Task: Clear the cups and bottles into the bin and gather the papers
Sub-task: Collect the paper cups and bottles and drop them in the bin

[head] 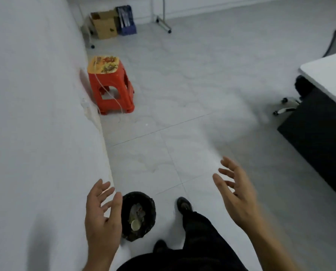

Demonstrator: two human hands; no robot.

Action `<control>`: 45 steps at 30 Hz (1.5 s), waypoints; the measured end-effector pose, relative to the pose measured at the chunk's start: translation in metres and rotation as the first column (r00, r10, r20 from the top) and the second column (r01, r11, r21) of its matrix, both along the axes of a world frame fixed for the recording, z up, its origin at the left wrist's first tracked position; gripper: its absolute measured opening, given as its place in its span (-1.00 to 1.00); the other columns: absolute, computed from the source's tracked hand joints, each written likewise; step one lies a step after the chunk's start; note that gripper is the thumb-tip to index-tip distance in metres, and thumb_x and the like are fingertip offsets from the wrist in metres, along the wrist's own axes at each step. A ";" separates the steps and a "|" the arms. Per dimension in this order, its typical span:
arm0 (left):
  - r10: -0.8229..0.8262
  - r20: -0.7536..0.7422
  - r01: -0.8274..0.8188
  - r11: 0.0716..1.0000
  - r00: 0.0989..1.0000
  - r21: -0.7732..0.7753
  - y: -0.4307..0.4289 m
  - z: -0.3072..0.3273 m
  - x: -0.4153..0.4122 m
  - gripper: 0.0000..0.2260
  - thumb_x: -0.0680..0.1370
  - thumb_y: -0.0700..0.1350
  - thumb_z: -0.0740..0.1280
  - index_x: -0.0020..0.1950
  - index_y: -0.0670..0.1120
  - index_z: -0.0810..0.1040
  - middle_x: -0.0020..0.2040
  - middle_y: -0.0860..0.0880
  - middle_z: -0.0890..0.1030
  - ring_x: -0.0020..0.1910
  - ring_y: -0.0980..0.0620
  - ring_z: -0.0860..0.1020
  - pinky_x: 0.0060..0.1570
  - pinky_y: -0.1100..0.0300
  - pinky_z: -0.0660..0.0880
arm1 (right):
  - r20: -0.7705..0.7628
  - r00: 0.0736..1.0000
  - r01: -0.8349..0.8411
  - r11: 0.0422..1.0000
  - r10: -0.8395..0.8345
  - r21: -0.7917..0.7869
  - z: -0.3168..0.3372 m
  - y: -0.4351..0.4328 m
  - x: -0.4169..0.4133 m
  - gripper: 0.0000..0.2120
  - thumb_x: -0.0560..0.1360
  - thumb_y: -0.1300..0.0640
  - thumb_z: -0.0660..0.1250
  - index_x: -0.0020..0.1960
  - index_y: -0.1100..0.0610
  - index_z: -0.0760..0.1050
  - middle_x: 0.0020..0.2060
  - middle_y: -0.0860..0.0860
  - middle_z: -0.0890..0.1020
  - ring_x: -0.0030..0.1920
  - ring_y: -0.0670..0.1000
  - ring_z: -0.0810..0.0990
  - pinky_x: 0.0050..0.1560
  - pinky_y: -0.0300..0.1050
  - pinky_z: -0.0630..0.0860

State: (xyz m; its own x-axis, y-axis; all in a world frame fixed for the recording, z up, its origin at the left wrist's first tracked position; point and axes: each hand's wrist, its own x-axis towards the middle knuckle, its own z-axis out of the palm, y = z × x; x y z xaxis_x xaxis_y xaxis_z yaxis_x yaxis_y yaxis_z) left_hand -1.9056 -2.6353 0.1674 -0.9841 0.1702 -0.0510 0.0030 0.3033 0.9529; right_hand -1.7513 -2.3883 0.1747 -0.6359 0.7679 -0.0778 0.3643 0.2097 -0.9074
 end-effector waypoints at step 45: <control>-0.979 -0.040 0.978 -0.203 -0.201 0.055 0.565 0.001 1.006 -0.51 0.53 0.06 0.32 0.44 0.05 0.34 0.28 0.07 0.51 0.23 0.15 0.53 0.10 0.15 0.54 | 0.038 -0.059 0.998 -0.060 -0.998 -0.037 -0.008 0.123 1.057 -0.52 0.55 0.07 0.37 0.39 -0.22 0.33 0.30 -0.24 0.50 0.24 -0.28 0.51 0.08 -0.33 0.44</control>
State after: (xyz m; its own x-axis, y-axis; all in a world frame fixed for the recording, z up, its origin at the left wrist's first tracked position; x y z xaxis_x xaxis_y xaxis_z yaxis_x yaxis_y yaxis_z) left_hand -0.8998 -2.0707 0.1684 0.3675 0.9300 -0.0021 0.2365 -0.0913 0.9673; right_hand -0.6942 -2.2648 0.1663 0.8001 0.5854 -0.1308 0.1520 -0.4088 -0.8999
